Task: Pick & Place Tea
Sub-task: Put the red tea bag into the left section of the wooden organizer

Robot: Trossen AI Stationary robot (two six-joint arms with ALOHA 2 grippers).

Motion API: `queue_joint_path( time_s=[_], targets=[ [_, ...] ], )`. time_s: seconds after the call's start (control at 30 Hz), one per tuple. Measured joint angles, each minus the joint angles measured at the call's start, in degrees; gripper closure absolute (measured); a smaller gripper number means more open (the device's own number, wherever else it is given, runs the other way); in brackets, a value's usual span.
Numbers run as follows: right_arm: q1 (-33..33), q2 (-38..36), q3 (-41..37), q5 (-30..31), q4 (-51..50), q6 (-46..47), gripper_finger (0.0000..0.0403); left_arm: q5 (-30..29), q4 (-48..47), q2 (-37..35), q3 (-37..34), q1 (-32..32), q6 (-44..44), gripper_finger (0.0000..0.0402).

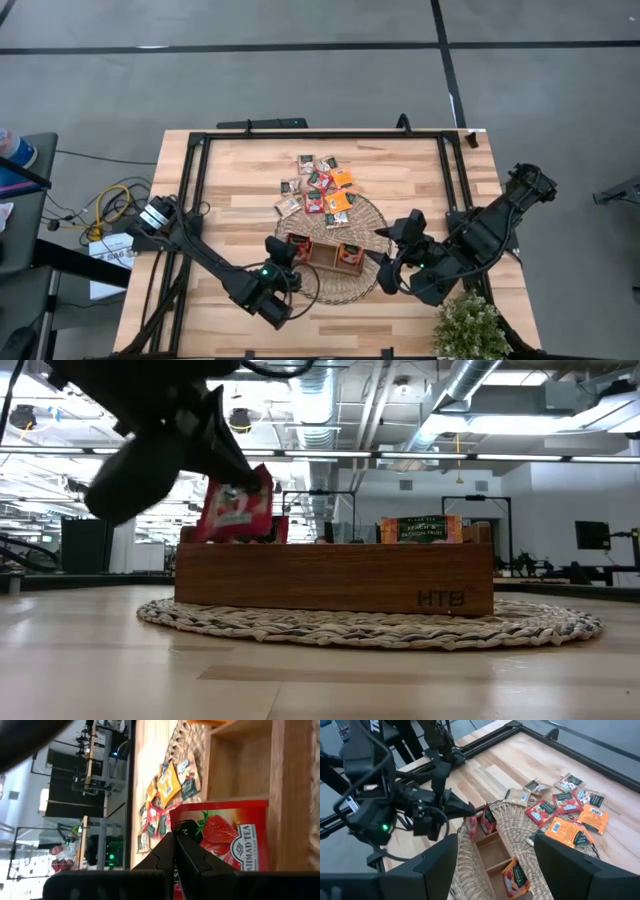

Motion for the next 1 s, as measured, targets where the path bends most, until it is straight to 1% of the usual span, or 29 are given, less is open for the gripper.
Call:
queue_joint_path(
  time_s=[0.2, 0.3, 0.37, 0.43, 0.57, 0.87, 1.0],
  targets=[
    [-0.2, 0.0, 0.0, 0.0, 1.0, -0.1, 0.0148, -1.5, 0.4, 2.5, 0.0, 0.0, 0.5, 0.0401],
    [-0.2, 0.0, 0.0, 0.0, 1.3, -0.1, 0.0148, -2.3, 0.3, 2.5, 0.0, 0.0, 0.6, 0.0401],
    [-0.2, 0.0, 0.0, 0.0, 1.5, -0.1, 0.0148, -4.3, 0.2, 2.4, 0.0, 0.0, 2.2, 0.0401],
    [-0.2, 0.0, 0.0, 0.0, 1.7, -0.1, 0.0148, -5.0, 0.3, 1.8, 0.0, 0.2, 2.7, 0.0401],
    [-0.2, 0.0, 0.0, 0.0, 2.3, -0.6, 0.0148, -3.6, 0.3, 1.5, 0.0, 1.0, 2.2, 0.0401],
    [-0.2, 0.0, 0.0, 0.0, 2.5, -0.6, 0.0148, -3.5, 0.9, 1.5, 0.0, 4.6, 1.0, 0.0401],
    [-0.2, 0.0, 0.0, 0.0, 2.5, -0.6, 0.0148, -2.4, 0.9, 1.6, 0.0, 5.3, 1.1, 0.0401]
  ],
)
